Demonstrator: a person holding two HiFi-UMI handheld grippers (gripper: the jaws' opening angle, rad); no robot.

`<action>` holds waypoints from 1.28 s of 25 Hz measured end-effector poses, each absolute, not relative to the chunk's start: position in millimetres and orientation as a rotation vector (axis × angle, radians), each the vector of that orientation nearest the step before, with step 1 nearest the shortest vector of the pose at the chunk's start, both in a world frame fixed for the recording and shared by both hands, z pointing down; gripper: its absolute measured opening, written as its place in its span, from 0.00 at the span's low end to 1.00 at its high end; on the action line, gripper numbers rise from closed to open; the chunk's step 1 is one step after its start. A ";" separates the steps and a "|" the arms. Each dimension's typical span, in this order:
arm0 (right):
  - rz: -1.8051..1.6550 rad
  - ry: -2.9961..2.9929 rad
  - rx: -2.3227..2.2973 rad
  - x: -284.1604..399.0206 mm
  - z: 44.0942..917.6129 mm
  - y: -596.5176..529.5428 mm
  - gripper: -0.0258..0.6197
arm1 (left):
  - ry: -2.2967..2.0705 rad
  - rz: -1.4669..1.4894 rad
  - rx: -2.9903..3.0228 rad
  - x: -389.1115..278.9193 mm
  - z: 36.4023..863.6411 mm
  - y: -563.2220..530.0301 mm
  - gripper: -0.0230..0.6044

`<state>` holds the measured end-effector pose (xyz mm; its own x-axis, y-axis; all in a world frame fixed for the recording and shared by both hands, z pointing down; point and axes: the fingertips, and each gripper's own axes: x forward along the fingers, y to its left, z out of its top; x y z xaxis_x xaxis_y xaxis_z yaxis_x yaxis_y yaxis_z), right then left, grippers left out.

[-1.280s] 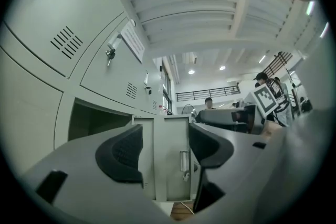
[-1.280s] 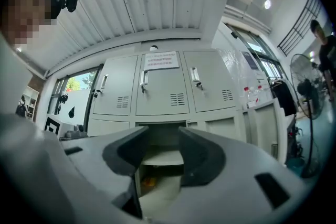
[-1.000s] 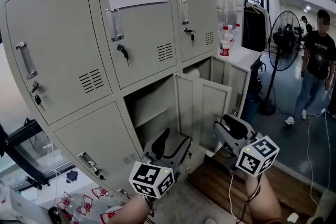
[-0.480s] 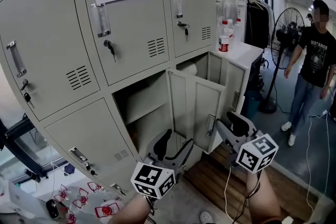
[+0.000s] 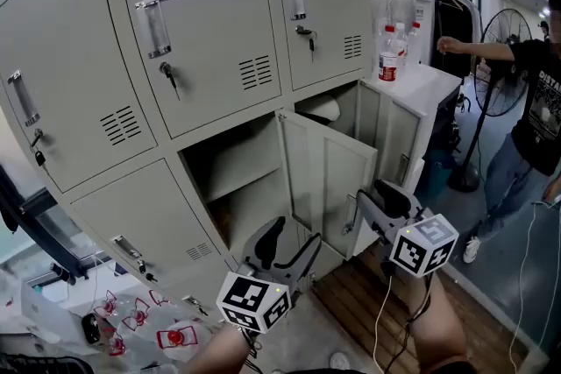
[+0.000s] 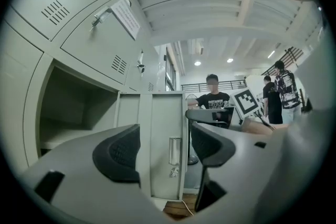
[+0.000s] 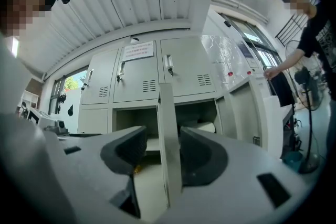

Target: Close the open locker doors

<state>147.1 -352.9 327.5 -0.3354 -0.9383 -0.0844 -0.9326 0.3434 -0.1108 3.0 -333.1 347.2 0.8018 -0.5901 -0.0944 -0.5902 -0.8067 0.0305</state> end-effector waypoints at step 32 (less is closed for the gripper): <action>0.014 2.663 -1.540 108.3 334.1 -379.6 0.20 | 1.281 0.174 -2.846 -17.0 347.2 -335.1 0.51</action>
